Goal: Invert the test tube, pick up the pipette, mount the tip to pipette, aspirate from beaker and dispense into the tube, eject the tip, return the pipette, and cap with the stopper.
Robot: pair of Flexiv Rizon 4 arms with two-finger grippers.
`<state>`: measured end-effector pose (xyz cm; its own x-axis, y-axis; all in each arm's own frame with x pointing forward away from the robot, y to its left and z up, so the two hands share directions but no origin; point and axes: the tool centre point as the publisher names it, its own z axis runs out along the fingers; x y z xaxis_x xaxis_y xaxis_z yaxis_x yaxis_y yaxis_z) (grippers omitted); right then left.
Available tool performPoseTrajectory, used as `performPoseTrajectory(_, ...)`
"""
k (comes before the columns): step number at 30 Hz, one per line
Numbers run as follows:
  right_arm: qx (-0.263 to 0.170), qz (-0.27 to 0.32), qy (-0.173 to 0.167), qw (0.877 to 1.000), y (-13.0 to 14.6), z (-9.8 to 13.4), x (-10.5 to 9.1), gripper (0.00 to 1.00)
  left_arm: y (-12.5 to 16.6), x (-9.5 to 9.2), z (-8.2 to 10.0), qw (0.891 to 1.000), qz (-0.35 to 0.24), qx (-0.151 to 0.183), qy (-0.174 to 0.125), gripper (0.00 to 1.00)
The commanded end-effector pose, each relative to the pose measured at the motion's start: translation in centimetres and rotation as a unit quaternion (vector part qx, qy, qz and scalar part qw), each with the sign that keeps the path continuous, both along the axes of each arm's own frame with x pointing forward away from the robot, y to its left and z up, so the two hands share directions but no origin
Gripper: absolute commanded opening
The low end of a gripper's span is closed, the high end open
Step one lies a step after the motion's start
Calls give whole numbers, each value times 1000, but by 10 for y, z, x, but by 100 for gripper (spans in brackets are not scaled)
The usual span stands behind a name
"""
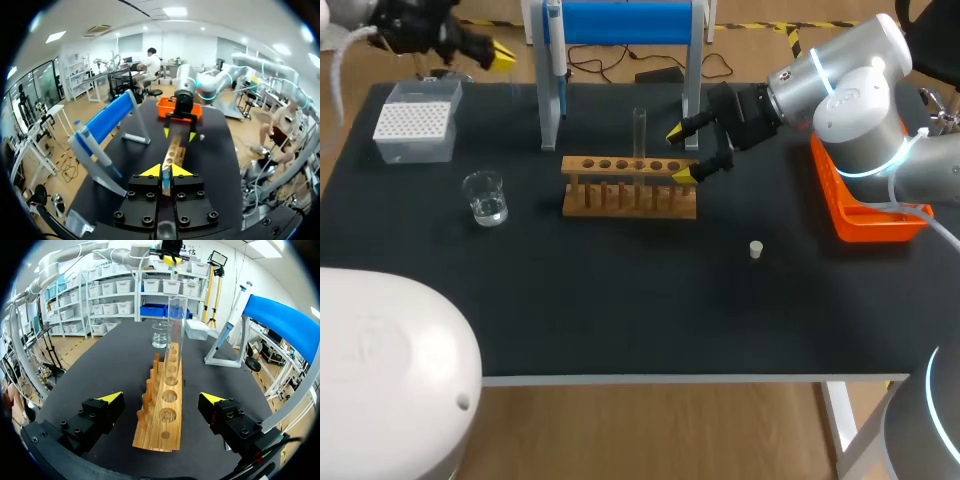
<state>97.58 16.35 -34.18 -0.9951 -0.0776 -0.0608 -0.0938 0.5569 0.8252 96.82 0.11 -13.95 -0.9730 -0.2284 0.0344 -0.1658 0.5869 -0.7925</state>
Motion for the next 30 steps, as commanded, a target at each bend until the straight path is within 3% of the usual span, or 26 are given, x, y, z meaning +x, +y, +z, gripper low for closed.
performPoseTrajectory(1, -1, 0, 0, 1000, -1, 1, 0, 100, -27, -40, 8, 999, 34, 10, -15, 0)
performPoseTrajectory(4, -1, 0, 0, 1000, -1, 1, 0, 100, -49, -54, 8, 999, 35, 12, -11, 0)
performPoseTrajectory(7, -1, 0, 0, 1000, -1, 1, 0, 100, -68, -62, 6, 999, 24, 35, 3, 0)
performPoseTrajectory(8, -1, 0, 0, 1000, -1, 1, 0, 100, -72, -64, 5, 998, 24, 49, 8, 0)
performPoseTrajectory(18, -1, 0, 0, 1000, -1, 1, 0, 100, -115, -71, 4, 997, -8, 74, 11, 0)
performPoseTrajectory(25, -1, 0, 0, 1000, -1, 1, 0, 100, -137, -76, 4, 998, -30, 55, 10, 0)
performPoseTrajectory(30, -1, 0, 0, 1000, -1, 1, 0, 100, -148, -78, 2, 998, -44, 42, 30, 0)
